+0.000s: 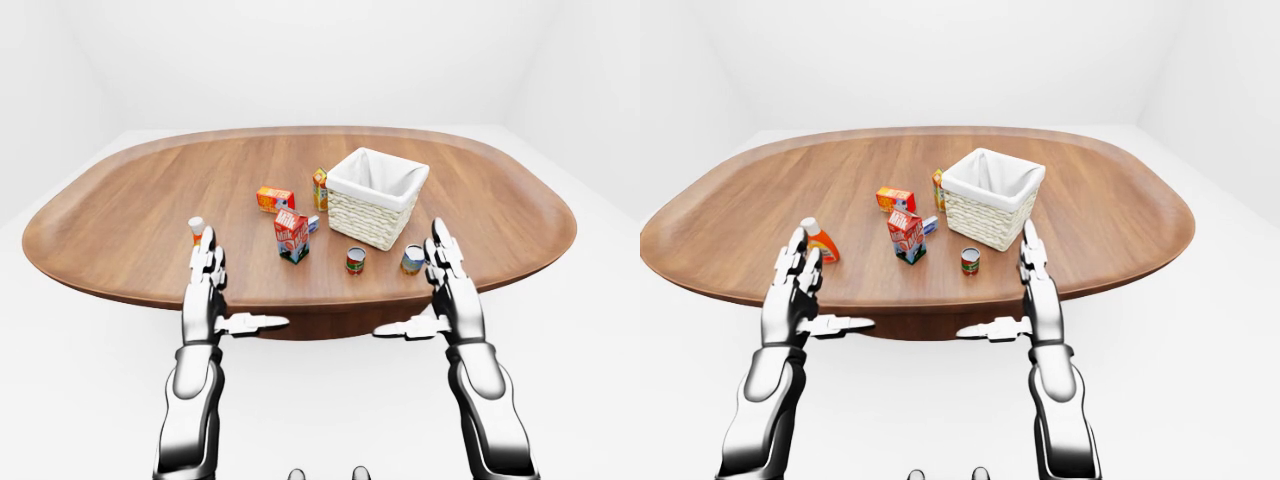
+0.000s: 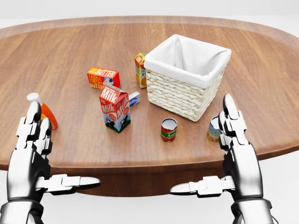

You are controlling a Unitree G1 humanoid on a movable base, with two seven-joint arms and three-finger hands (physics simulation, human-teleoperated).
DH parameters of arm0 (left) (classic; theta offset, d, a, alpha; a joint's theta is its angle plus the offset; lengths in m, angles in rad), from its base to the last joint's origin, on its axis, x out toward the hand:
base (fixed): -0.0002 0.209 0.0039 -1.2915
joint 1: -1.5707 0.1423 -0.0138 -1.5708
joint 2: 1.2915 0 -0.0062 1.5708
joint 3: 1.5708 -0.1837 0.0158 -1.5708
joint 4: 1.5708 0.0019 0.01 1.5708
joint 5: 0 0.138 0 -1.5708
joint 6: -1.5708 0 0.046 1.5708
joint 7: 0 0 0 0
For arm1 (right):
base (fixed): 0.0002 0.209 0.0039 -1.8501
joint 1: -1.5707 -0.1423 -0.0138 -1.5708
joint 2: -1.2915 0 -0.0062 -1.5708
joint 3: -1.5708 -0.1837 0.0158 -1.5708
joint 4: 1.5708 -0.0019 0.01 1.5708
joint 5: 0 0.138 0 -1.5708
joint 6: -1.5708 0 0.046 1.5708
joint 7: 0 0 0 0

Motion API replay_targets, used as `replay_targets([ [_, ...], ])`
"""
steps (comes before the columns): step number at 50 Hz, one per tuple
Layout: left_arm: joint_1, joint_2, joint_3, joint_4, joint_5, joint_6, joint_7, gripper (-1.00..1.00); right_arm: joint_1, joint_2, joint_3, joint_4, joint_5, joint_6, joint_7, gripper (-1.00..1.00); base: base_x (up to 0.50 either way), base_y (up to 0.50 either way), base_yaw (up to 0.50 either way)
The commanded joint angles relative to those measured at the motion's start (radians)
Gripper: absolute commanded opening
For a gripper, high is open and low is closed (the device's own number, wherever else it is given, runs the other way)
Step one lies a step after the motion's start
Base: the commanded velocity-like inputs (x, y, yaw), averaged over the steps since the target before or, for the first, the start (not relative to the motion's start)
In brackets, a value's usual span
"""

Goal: Pick up the alphabet soup, and put it in the basket.

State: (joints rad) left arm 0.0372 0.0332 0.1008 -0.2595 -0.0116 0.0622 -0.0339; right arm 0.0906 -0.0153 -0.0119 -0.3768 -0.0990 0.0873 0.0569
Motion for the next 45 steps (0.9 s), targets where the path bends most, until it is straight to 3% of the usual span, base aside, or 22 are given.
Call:
replay_targets([
  [1, -0.003, 0.005, 0.027, -0.047, -0.015, 0.019, 0.001, 1.0, 0.021, -0.003, -0.01, -0.092, -0.02, 0.0, 0.014, 1.0, 0.0, 0.0, 0.0],
  [16, 0.001, 0.006, 0.037, -0.077, -0.021, 0.025, 0.0, 1.0, 0.021, 0.001, -0.019, -0.119, -0.014, 0.0, 0.022, 1.0, 0.0, -0.01, 0.0],
  [45, 0.004, 0.006, 0.038, -0.074, -0.018, 0.025, -0.004, 1.0, 0.026, 0.002, -0.019, -0.127, -0.024, 0.0, 0.02, 1.0, 0.0, -0.35, 0.0],
])
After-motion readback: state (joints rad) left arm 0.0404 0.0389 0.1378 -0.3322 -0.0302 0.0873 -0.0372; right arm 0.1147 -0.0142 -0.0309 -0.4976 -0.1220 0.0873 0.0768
